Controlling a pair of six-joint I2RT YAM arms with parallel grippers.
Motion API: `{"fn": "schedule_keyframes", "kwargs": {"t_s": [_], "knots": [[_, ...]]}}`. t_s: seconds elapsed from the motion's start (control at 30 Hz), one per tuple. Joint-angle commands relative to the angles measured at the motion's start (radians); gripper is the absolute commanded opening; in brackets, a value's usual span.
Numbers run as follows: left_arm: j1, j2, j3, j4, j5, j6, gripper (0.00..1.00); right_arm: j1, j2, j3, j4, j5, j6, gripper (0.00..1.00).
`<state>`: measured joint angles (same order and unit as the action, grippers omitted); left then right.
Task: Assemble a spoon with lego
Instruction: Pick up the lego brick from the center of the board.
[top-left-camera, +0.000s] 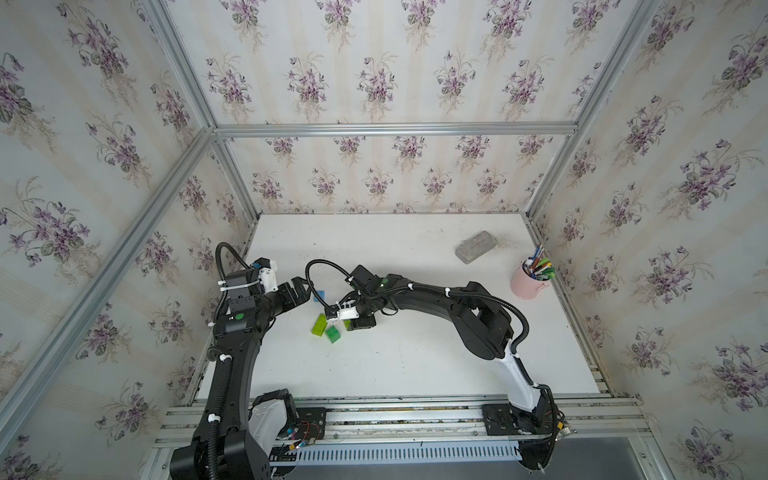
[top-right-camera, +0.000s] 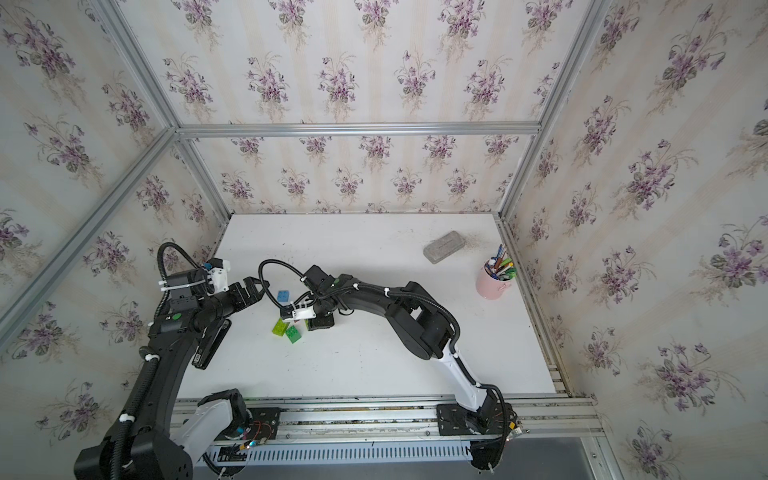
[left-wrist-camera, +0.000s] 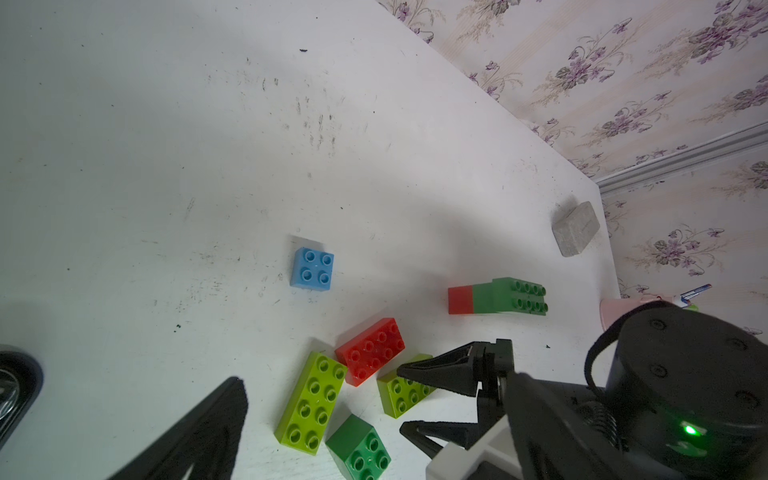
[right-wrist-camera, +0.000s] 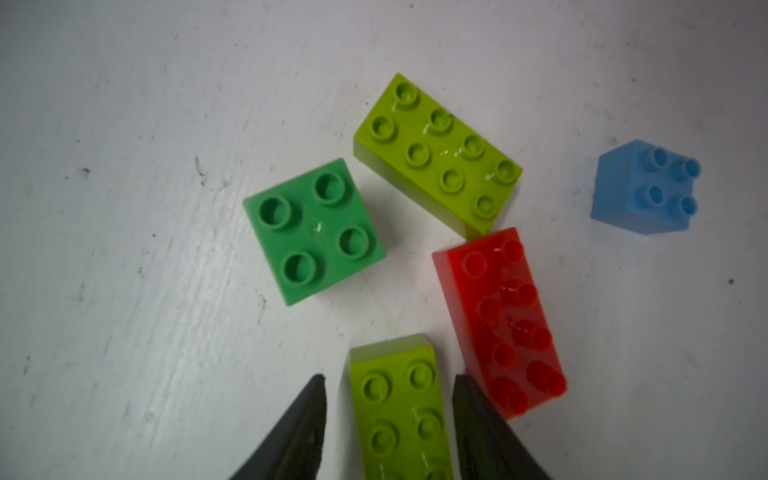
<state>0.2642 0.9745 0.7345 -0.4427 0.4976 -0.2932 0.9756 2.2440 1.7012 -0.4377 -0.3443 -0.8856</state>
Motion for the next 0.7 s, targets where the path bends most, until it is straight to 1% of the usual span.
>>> {"fn": "schedule_keyframes", "kwargs": {"t_s": [0.0, 0.3, 0.67], "knots": [[0.001, -0.005, -0.004, -0.005, 0.0, 0.009, 0.99, -0.003, 0.013, 0.016, -0.017, -0.006, 0.003, 0.52], [0.002, -0.007, -0.009, -0.007, -0.001, 0.011, 0.99, -0.005, 0.025, 0.012, -0.029, -0.011, -0.005, 0.47], [0.002, -0.014, -0.021, -0.011, 0.003, 0.017, 0.99, -0.006, 0.023, 0.024, -0.072, -0.015, -0.01, 0.31]]}}
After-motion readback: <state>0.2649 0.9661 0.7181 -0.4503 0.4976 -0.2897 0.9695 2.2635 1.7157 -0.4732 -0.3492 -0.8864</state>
